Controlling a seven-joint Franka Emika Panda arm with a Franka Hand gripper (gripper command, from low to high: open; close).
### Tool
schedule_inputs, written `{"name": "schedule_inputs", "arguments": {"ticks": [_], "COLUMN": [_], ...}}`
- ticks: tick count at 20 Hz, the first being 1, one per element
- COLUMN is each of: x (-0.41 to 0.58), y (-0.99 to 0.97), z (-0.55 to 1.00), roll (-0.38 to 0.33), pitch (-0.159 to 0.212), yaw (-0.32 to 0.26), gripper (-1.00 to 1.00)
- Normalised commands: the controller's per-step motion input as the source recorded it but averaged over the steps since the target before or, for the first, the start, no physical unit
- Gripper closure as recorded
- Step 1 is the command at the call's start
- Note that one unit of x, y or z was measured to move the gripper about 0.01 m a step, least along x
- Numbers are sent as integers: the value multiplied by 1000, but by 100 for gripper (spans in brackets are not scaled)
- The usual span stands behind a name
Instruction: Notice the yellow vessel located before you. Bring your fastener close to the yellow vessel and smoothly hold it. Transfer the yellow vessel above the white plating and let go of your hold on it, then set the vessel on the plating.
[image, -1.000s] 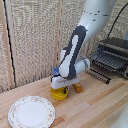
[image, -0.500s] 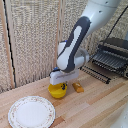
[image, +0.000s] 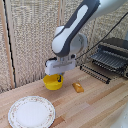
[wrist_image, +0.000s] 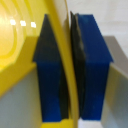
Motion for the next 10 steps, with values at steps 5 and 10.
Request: {"name": "schedule_inputs", "arguments": {"ticks": [5,10], "x": [0,0], "y": [876,785], "z": [55,-171], "roll": [10,-11], "pitch": [30,26], "yaw": [25,63], "gripper": [100,100]}}
